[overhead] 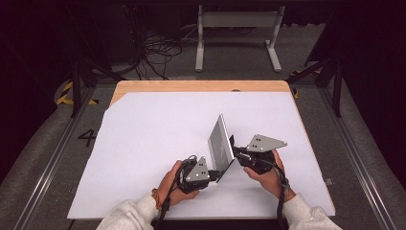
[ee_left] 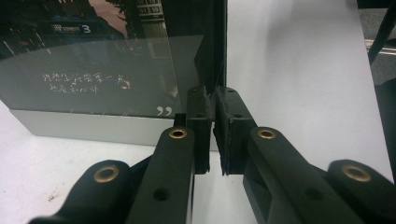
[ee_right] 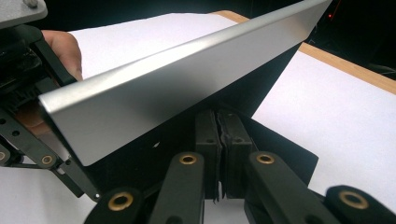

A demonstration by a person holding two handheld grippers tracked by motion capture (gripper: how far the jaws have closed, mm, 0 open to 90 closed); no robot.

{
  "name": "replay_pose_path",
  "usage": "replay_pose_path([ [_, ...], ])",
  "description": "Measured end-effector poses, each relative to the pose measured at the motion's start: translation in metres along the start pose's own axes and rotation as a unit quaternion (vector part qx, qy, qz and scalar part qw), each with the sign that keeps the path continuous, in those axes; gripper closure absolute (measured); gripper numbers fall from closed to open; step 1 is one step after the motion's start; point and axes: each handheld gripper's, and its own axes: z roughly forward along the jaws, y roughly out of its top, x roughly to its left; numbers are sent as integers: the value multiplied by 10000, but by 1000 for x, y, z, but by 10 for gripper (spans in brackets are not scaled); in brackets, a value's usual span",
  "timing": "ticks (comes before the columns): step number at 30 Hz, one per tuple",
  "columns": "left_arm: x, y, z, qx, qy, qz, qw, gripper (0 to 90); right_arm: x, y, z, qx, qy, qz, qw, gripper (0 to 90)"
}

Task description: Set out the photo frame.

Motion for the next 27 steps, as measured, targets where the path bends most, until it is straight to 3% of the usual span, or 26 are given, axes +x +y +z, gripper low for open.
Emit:
replay_pose_path([
  [10,0,1,-2,-5,17,50,10000,835,0,-4,0,129,-103,-7,9999,830],
  [19,3,-2,-16,-38,98,-8,9999,851,2,-12,-10,342,-357,101,9987,744],
  [23,4,-8,-27,-33,97,-54,9999,855,4,-18,-18,420,-405,163,9982,740],
  [27,10,-20,-42,-7,207,-273,9994,848,8,-23,-26,441,-370,228,9981,726],
])
